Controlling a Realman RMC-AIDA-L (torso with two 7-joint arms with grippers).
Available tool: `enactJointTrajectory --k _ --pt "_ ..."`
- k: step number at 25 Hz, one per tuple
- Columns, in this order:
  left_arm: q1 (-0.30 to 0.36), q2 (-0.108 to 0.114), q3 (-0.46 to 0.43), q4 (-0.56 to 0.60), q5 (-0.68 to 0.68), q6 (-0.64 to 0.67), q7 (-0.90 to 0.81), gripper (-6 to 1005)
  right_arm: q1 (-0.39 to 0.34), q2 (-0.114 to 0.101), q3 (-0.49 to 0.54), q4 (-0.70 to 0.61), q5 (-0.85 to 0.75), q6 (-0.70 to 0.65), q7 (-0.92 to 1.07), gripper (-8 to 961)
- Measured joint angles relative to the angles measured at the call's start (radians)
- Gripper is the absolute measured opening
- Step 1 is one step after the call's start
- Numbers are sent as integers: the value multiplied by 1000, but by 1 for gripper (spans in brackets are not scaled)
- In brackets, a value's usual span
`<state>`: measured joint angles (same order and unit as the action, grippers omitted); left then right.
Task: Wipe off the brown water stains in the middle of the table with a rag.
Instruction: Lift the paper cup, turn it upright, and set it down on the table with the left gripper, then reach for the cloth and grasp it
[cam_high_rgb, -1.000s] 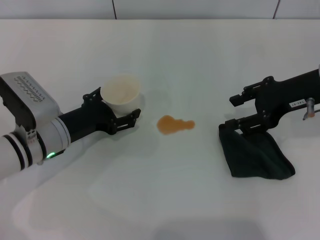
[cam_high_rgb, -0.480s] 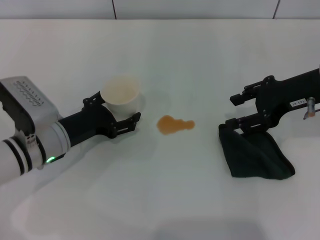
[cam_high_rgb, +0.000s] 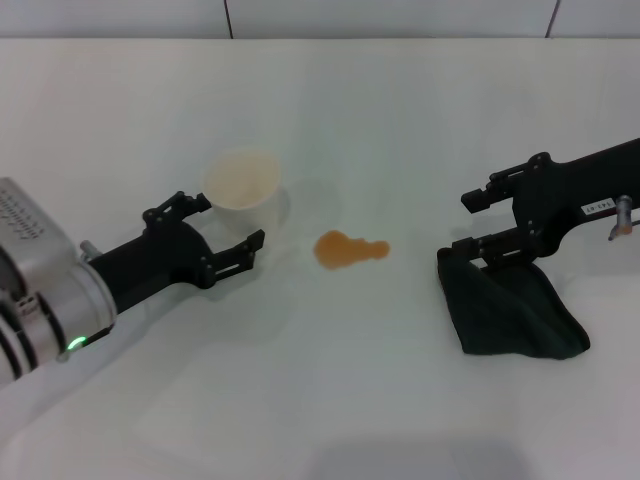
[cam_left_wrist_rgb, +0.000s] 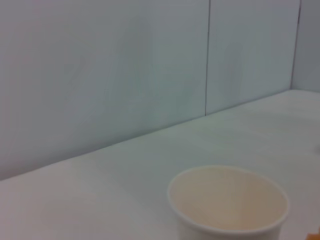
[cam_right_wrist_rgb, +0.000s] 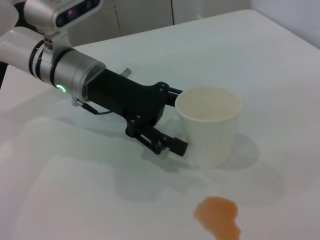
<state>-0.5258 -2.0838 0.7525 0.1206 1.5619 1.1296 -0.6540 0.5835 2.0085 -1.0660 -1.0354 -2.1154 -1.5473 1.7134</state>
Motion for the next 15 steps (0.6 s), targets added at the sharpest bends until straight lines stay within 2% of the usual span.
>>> enactJointTrajectory --k 7,11,15 --pt "78 4 10 103 52 102 -79 882 1 1 -3 -4 0 -2 26 647" --pt "126 5 14 202 123 168 -166 881 1 1 -7 -13 0 -4 46 647" --pt "179 5 39 347 215 250 -319 880 -1 1 -10 -30 -6 -14 76 646"
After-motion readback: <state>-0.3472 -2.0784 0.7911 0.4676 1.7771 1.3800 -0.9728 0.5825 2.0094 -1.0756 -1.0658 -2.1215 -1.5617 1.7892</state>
